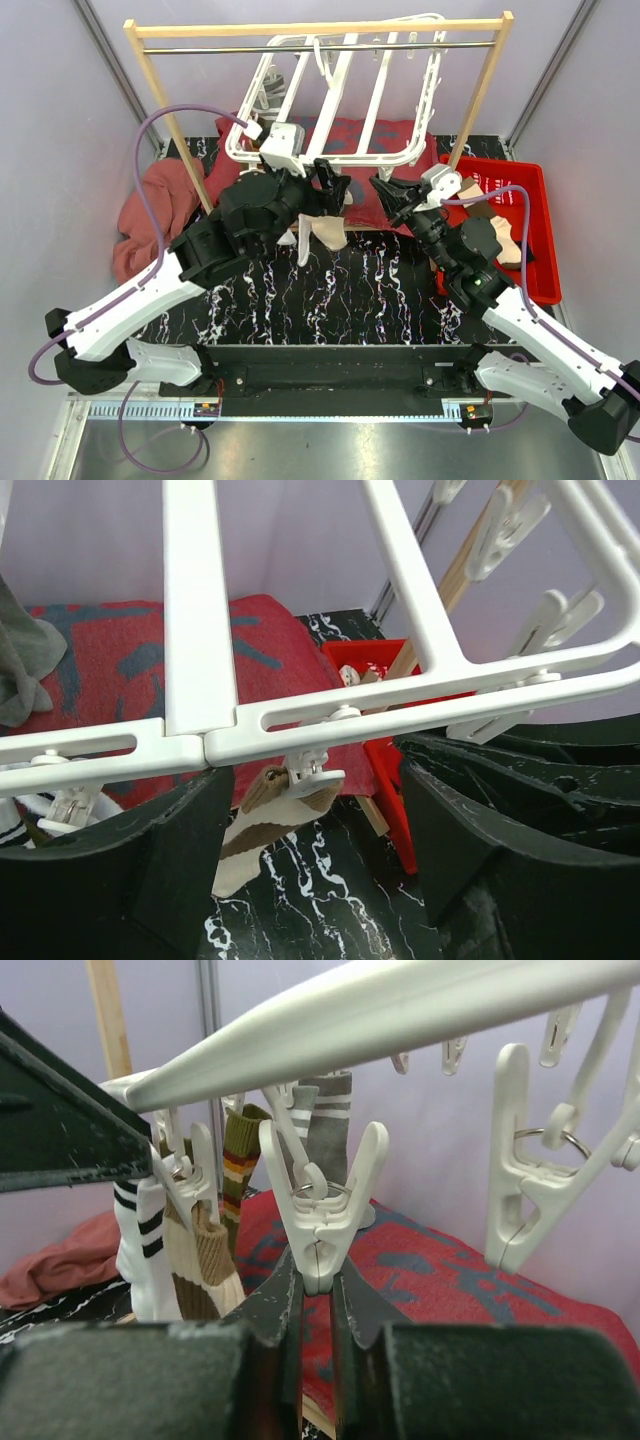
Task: Clip the socks to the hanger
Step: Open the clamp at the hanger.
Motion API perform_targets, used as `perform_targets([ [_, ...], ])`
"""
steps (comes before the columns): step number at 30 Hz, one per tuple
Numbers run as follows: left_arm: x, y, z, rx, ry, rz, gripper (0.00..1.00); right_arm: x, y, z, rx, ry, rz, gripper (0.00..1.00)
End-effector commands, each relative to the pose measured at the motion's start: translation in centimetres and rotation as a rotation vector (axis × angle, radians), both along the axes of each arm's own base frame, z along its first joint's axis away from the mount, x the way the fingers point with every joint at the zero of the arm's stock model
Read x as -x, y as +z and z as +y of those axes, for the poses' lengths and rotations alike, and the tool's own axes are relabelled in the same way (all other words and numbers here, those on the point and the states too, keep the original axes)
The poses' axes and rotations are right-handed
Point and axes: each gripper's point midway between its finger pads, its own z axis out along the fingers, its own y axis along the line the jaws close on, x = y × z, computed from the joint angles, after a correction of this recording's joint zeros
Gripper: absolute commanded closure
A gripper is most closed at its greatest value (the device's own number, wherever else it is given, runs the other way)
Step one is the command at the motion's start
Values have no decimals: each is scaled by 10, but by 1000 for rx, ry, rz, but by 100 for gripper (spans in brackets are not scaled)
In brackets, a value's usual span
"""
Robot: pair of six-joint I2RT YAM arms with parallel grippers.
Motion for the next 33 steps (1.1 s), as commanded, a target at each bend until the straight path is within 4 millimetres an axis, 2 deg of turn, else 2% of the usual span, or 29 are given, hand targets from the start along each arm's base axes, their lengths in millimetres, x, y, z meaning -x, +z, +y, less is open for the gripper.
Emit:
perform_targets([
  [1,15,42,11,101,-61,-84,26,12,17,4,-20,49,-15,100],
  [8,39,57,7,153,-147,-88,26,0,4,11,0,14,48,100],
  [12,53,62,-4,158,-165,-80,26,-6,-2,18,4,-40,73,100],
  [15,54,58,-16,150,-155,-66,29,-5,-2,23,4,-80,71,100],
  [21,41,44,-27,112,-73,-43,36,-2,-5,29,9,-142,73,100],
  [28,22,34,-18,65,64,-40,46,6,-6,39,22,-146,64,100],
  [33,16,30,-17,46,104,-41,52,10,-6,45,22,-136,57,100],
])
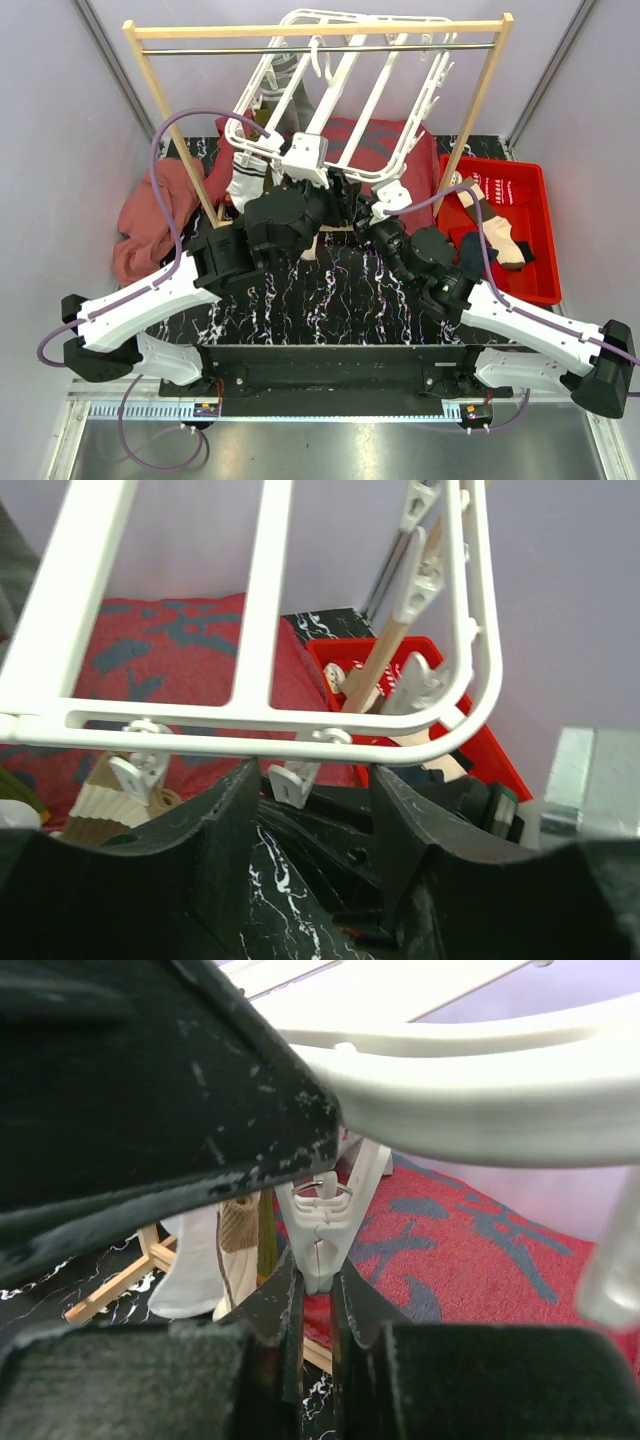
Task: Clip the socks to the hanger
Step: Open the clamp at the hanger.
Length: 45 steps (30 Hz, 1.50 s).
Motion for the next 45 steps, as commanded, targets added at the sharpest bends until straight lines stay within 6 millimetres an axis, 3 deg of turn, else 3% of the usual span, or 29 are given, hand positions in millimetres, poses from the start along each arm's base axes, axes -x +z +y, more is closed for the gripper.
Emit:
perform_targets([
  [1,-10,23,14,47,99,-35,53,2,32,-4,-76,-36,-58,100],
  [16,-13,8,2,41,79,2,72,7,30,1,-91,-10,-56,100],
  [23,-18,8,-1,59,72,8,87,9,26,2,-87,0,-52,98],
  [28,-18,8,1,71,61,6,100,12,21,4,-103,25,-29,82],
  [30,-19,10,1,86,52,3,100,14,19,1,-117,26,-14,80],
  [34,-17,10,2,110,18,3,100,20,12,0,-125,58,28,64],
  [41,-9,17,-6,105,-90,-27,100,43,20,-3,-135,213,56,45],
  [45,0,25,-11,106,-173,-55,100,46,22,-11,-185,298,111,36],
])
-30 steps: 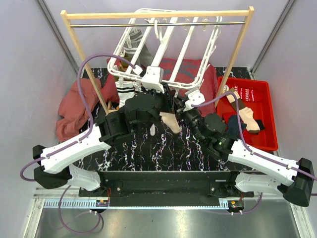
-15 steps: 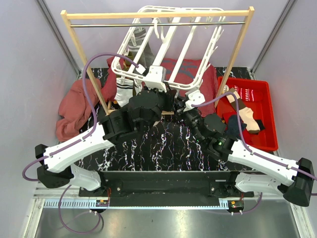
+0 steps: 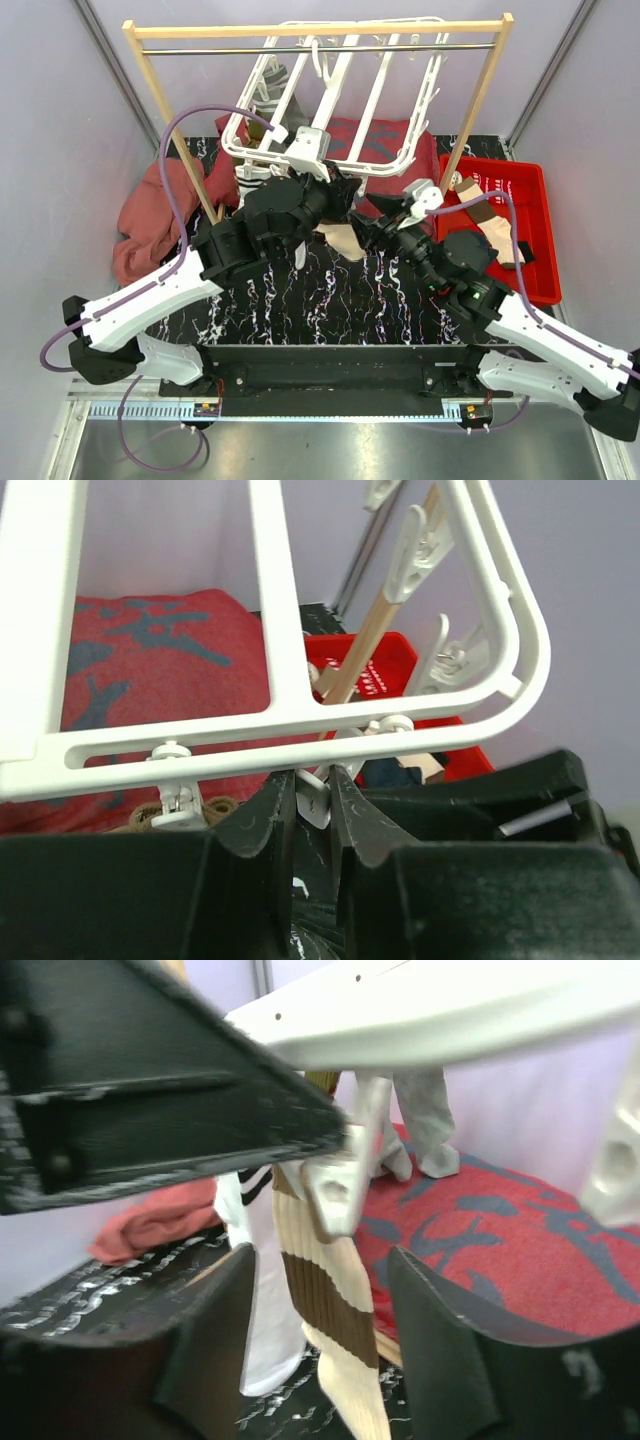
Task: Clip the socks to the hanger
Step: Open the clamp at the hanger.
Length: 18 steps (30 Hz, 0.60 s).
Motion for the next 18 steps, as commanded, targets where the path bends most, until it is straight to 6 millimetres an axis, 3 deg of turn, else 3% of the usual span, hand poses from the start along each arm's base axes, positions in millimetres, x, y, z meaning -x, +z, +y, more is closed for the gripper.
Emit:
perform_targets([
  [1,16,36,-1,74,-117,-85,100,14,9,-6,-66,150,48,34],
  [10,21,44,-5,71,-202,-120,100,21,23,-10,-98,279,60,33],
  [18,24,47,-7,85,-240,-132,100,10,43,-14,-132,351,37,33],
])
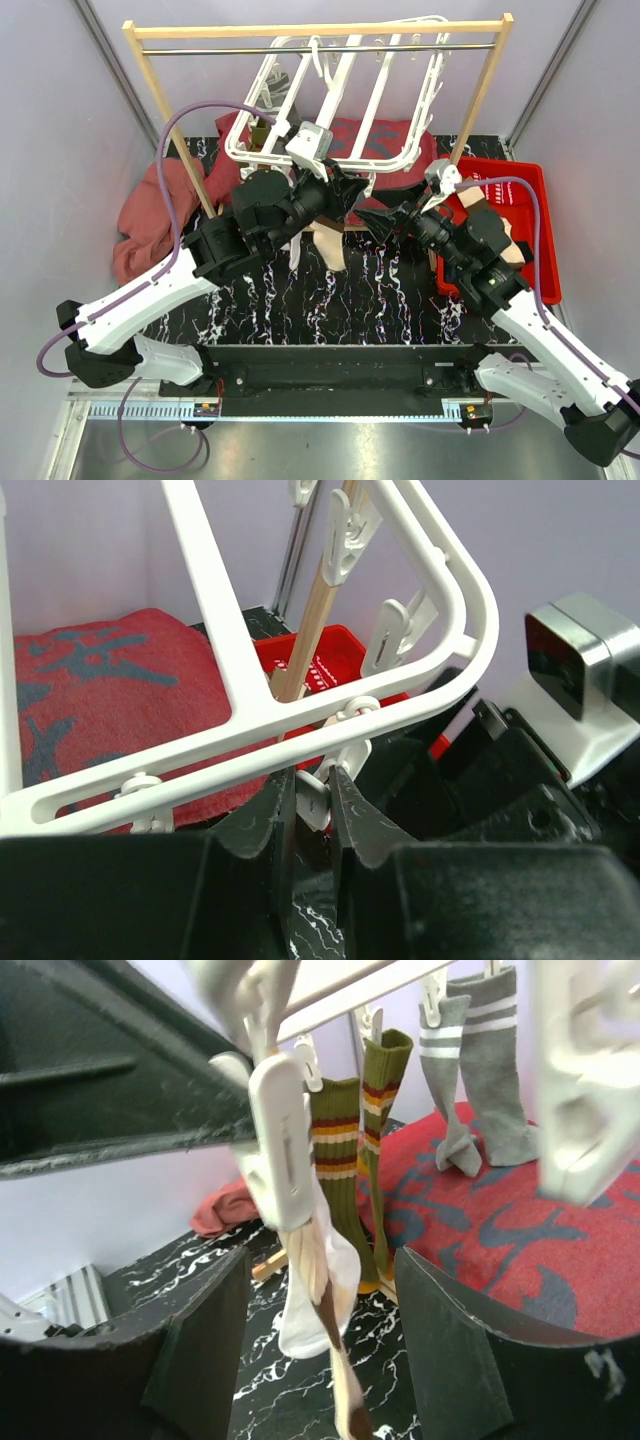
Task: Clip the socks to the hanger
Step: Open the clamp at the hanger.
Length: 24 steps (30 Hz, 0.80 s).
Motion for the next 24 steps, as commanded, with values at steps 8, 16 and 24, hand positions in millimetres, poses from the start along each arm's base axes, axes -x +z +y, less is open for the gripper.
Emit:
perform_targets([
  [8,9,30,2,114,-79,-55,100,5,66,-3,-138,170,-104,36],
  [16,8,35,1,155,-107,-42,100,13,67,-2,-156,261,-99,50],
  [24,9,37,0,175,-136,-28,100,18,72,-1,-170,299,-111,77],
])
